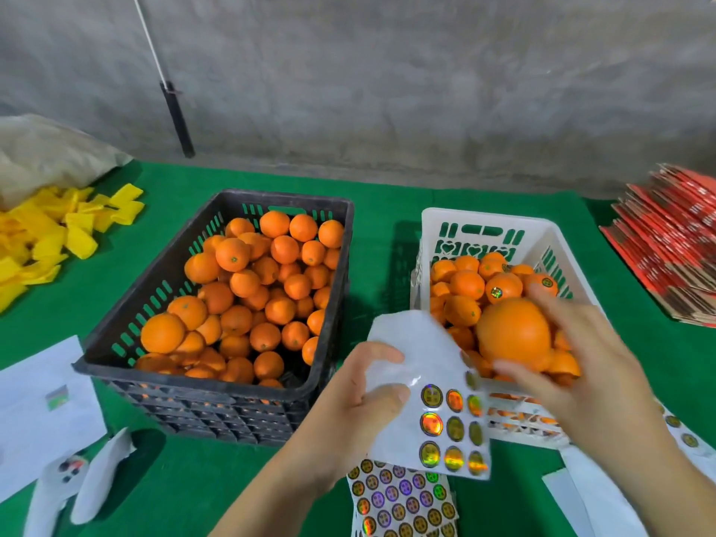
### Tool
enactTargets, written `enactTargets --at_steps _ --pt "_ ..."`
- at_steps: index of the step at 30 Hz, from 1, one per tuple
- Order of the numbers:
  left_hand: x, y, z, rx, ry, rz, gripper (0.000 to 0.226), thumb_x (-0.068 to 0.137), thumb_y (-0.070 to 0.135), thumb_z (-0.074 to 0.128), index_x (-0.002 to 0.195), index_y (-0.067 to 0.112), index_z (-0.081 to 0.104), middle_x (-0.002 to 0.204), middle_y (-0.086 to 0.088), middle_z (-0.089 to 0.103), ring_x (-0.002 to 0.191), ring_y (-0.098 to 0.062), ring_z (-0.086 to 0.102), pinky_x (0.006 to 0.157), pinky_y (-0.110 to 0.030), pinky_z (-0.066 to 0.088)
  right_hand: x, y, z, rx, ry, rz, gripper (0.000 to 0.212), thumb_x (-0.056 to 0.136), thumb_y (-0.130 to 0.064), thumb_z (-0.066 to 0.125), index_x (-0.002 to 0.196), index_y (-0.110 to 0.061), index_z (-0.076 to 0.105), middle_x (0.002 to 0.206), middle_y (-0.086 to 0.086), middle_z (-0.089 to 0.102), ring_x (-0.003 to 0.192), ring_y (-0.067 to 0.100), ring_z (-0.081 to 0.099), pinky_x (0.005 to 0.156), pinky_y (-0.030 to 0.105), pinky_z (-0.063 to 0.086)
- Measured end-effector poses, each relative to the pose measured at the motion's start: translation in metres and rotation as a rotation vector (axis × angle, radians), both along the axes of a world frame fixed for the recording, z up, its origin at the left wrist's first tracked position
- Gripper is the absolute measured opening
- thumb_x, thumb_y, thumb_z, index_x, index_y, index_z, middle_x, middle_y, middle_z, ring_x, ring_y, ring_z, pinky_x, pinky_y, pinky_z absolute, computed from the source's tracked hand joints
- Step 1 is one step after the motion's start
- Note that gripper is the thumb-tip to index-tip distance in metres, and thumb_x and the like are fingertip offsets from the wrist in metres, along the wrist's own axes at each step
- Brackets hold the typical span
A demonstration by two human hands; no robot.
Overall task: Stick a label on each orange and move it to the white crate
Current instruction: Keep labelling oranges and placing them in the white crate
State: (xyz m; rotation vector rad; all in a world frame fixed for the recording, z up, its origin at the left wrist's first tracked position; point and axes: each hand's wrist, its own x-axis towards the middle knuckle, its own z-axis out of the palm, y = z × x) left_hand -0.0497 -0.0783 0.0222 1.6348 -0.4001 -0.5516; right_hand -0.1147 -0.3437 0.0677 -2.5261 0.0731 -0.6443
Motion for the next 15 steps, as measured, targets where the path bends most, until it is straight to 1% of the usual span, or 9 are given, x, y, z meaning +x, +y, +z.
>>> enactTargets --at_steps 2,3,4,6,8,9,11,13,15 --pt "0.003 0.003 -0.003 -0.058 -0.100 -0.034 0.058 0.103 0.016 0.059 0.146 0.051 0.041 0.120 0.016 0.058 0.082 -0.001 0.051 0.075 -0.015 0.042 0.012 -0.014 -0.006 0.044 0.148 -0.263 0.107 0.078 -0.048 0.082 0.166 -0.024 0.026 0.156 0.008 0.042 0.144 0.027 0.032 0.114 0.056 0.034" --pt "0.006 0.003 -0.003 -0.076 -0.167 -0.064 0.069 0.103 0.014 0.059 0.154 0.050 0.031 0.144 0.026 0.048 0.106 0.010 0.053 0.093 -0.008 0.040 0.015 -0.017 -0.011 0.100 0.191 -0.303 0.108 0.079 -0.057 0.078 0.167 -0.027 0.023 0.163 0.007 0.036 0.150 0.027 0.026 0.119 0.058 0.028" --pt "0.009 0.003 -0.004 -0.094 -0.226 -0.096 0.078 0.104 0.011 0.059 0.161 0.046 0.019 0.158 0.035 0.030 0.136 0.014 0.038 0.108 -0.007 0.031 0.017 -0.017 -0.017 0.228 0.227 -0.280 0.104 0.081 -0.071 0.072 0.166 -0.033 0.026 0.166 0.002 0.035 0.152 0.025 0.028 0.123 0.057 0.027" --pt "0.018 0.004 -0.005 -0.156 -0.274 -0.142 0.089 0.106 0.002 0.056 0.165 0.031 -0.004 0.162 0.042 0.013 0.150 0.015 0.011 0.112 -0.002 0.022 0.017 -0.004 -0.028 0.710 0.351 -0.101 0.095 0.071 -0.092 0.063 0.153 -0.046 0.049 0.158 -0.006 0.052 0.145 0.019 0.048 0.121 0.052 0.037" --pt "0.032 0.005 -0.004 -0.219 -0.264 -0.156 0.089 0.106 -0.007 0.050 0.163 0.017 -0.013 0.154 0.048 0.026 0.143 0.021 0.024 0.105 0.001 0.029 0.019 0.014 -0.038 1.110 0.509 0.142 0.083 0.065 -0.087 0.076 0.132 -0.038 0.072 0.139 0.005 0.070 0.127 0.024 0.066 0.108 0.046 0.054" --pt "0.040 0.006 -0.005 -0.218 -0.241 -0.136 0.086 0.106 -0.007 0.051 0.163 0.018 -0.008 0.149 0.049 0.035 0.139 0.021 0.034 0.102 -0.001 0.036 0.023 0.023 -0.043 1.167 0.531 0.229 0.070 0.069 -0.073 0.085 0.125 -0.033 0.077 0.132 0.009 0.074 0.121 0.024 0.070 0.098 0.041 0.061" --pt "0.058 0.008 -0.004 -0.204 -0.181 -0.085 0.073 0.106 0.004 0.057 0.160 0.032 0.018 0.145 0.030 0.053 0.135 0.001 0.054 0.100 -0.018 0.052 0.034 0.038 -0.048 1.140 0.469 0.256 0.041 0.079 -0.043 0.086 0.118 -0.033 0.079 0.124 0.003 0.078 0.114 0.019 0.074 0.081 0.032 0.064" --pt "0.082 0.013 -0.008 -0.155 -0.178 -0.065 0.060 0.105 0.018 0.062 0.156 0.033 0.033 0.140 0.011 0.062 0.128 -0.017 0.063 0.097 -0.038 0.059 0.047 0.049 -0.051 1.193 0.358 0.234 0.034 0.087 -0.026 0.073 0.121 -0.024 0.077 0.124 0.009 0.077 0.114 0.028 0.075 0.083 0.036 0.064" --pt "0.117 0.017 -0.019 -0.038 -0.255 0.062 0.048 0.104 0.037 0.060 0.149 0.031 0.045 0.128 0.012 0.068 0.118 -0.012 0.067 0.094 -0.036 0.059 0.058 0.054 -0.050 1.278 0.282 0.222 0.034 0.091 -0.018 0.067 0.125 -0.018 0.075 0.127 0.014 0.075 0.116 0.033 0.074 0.087 0.042 0.063"
